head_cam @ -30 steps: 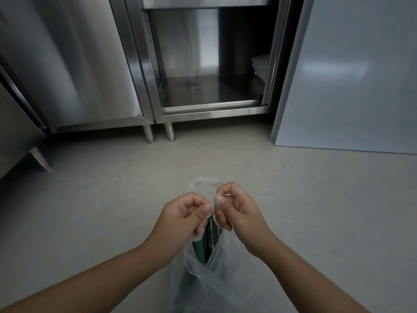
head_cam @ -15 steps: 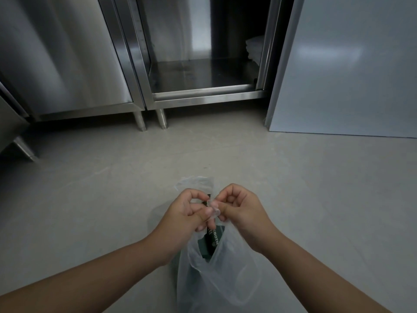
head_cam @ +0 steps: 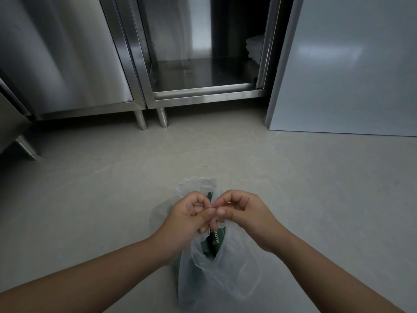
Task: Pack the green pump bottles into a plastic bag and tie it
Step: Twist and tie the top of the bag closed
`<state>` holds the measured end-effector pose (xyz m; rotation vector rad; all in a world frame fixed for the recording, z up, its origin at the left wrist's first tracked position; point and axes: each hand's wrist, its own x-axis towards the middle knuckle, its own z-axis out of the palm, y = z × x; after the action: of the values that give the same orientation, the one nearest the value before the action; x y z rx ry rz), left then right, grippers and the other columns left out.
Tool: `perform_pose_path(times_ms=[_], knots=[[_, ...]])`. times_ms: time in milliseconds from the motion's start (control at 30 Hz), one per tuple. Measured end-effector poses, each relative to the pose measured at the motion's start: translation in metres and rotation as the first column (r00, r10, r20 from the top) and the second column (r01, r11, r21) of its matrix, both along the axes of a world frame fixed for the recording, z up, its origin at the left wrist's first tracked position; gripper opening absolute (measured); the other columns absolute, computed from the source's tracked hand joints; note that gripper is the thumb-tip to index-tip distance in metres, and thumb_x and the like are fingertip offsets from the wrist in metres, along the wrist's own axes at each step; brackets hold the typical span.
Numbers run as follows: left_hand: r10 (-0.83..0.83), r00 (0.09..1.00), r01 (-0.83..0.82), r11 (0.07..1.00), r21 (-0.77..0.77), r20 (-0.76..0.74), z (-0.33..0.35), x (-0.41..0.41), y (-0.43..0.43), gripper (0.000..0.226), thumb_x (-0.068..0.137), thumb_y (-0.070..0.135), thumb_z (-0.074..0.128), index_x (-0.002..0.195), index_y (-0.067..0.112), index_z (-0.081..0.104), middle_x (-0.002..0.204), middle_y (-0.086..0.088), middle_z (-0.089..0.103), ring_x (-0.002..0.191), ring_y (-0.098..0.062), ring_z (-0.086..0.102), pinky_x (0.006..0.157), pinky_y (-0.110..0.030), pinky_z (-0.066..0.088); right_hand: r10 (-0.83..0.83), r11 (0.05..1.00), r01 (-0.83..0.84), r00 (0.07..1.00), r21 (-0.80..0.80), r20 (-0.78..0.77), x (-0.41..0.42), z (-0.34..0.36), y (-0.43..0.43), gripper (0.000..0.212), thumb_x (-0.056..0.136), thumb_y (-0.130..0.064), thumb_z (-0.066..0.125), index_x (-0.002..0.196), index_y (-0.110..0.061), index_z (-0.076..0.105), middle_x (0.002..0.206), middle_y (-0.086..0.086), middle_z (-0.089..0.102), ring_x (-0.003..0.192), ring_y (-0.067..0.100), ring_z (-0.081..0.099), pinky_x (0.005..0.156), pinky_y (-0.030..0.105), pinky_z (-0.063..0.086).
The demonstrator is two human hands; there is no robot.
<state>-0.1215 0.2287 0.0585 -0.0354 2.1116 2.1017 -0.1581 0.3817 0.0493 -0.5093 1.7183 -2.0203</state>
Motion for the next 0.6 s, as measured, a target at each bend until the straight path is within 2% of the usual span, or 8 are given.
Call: perform_pose_path(times_ms=[133,267,467,600], knots=[[-0.002,1.000,0.002,1.000,0.003,0.023,0.000,0.002,0.000,0.014,0.088,0.001,0.051,0.076,0.007,0.048,0.048,0.000,0.060,0.039,-0.004,0.042,0.043,-0.013,0.035,0.011,0.999,-0.011,1.000,0.033,-0.024,0.003,-0.005,-0.001,0.020,0.074,0.007,0.066,0.081,-0.008,0.054,0.064,-0.002,0.066,0.062,0.013,0.065,0.064,0.021,0.052],[-0.019,0.999,0.019,1.000,0.016,0.048,0.000,0.002,0.000,0.015,0.088,0.001,0.052,0.076,0.009,0.047,0.050,-0.001,0.060,0.040,-0.005,0.041,0.044,-0.013,0.035,-0.005,0.996,0.011,0.997,0.087,-0.075,0.001,-0.009,0.001,0.017,0.073,0.001,0.069,0.079,-0.011,0.058,0.067,0.001,0.066,0.067,0.020,0.063,0.069,0.030,0.051],[-0.091,0.992,0.086,0.995,0.056,0.092,-0.002,0.000,-0.001,0.014,0.086,0.004,0.055,0.076,0.010,0.048,0.054,-0.004,0.063,0.042,-0.007,0.043,0.046,-0.015,0.037,0.007,0.992,0.004,0.995,0.122,-0.095,-0.002,-0.014,0.006,0.013,0.077,0.004,0.065,0.074,-0.007,0.058,0.069,0.010,0.063,0.068,0.021,0.061,0.068,0.027,0.051],[-0.152,0.985,0.143,0.985,0.099,0.088,-0.001,-0.001,0.002,0.013,0.077,0.012,0.061,0.074,0.010,0.049,0.057,-0.004,0.062,0.044,-0.007,0.042,0.047,-0.015,0.037,0.028,0.996,-0.019,0.995,0.093,-0.092,-0.004,-0.017,0.013,0.007,0.076,-0.006,0.064,0.073,-0.009,0.058,0.069,0.010,0.062,0.070,0.024,0.060,0.073,0.033,0.051]])
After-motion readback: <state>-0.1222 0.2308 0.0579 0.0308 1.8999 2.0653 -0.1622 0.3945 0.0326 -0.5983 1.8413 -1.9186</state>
